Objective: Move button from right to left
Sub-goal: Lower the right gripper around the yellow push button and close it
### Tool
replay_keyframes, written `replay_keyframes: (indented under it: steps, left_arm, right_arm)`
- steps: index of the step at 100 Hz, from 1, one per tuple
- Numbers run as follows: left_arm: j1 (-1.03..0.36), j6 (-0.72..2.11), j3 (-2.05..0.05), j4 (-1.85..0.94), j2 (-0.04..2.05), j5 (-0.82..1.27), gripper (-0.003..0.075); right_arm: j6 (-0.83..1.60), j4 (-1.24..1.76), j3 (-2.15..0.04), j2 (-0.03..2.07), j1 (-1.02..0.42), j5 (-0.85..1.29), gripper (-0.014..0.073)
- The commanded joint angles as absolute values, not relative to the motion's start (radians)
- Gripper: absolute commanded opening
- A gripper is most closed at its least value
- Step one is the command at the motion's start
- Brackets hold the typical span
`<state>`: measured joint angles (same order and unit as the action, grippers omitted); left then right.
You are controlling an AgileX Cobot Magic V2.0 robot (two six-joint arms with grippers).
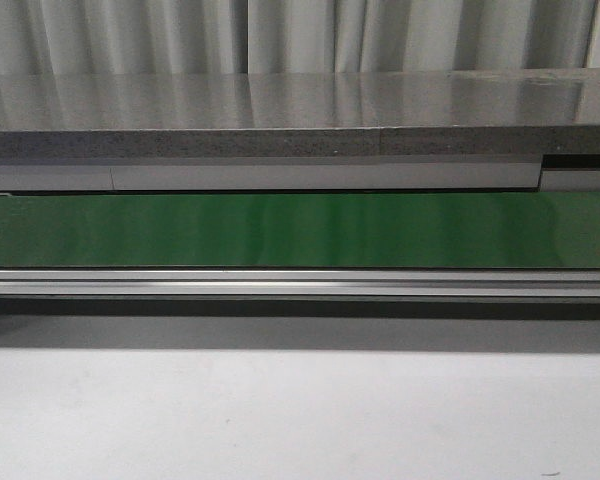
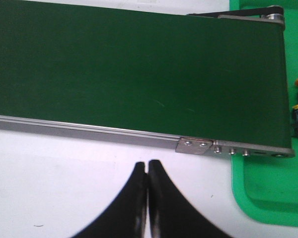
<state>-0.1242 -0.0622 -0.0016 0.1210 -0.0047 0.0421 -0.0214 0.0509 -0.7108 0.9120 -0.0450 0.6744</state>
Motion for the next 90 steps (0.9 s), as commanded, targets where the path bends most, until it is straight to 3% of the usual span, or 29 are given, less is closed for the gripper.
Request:
replay_keyframes:
  steps: [1,13,23,41,90]
  left_arm:
    - [-0.13,-0.066,0.039,0.12,-0.041,-0.037,0.0005]
    - [-0.13,-0.066,0.039,0.12,-0.041,-0.037,0.0005]
    - [-0.13,-0.066,0.039,0.12,-0.041,-0.037,0.0005]
    - [-0.13,-0.066,0.039,0.12,-0.041,-0.037,0.0005]
    - [-0.13,-0.066,0.039,0.12,-0.041,-0.037,0.0005]
  right_arm:
    - [-0.018,0.054,-0.747,0.911,-0.046,0.599,0.0131]
    - [-0.018,0.056,-0.747,0.911,-0.046,0.584,0.0363]
    - [-0.018,0.07,-0.747,0.911,-0.046,0.59,0.0459]
    - [-0.037,0.071,-0.753,0.915,-0.007,0.604,0.0458]
    - [0.16,0.089,-0.985,1.205,0.418,0.645,0.0457]
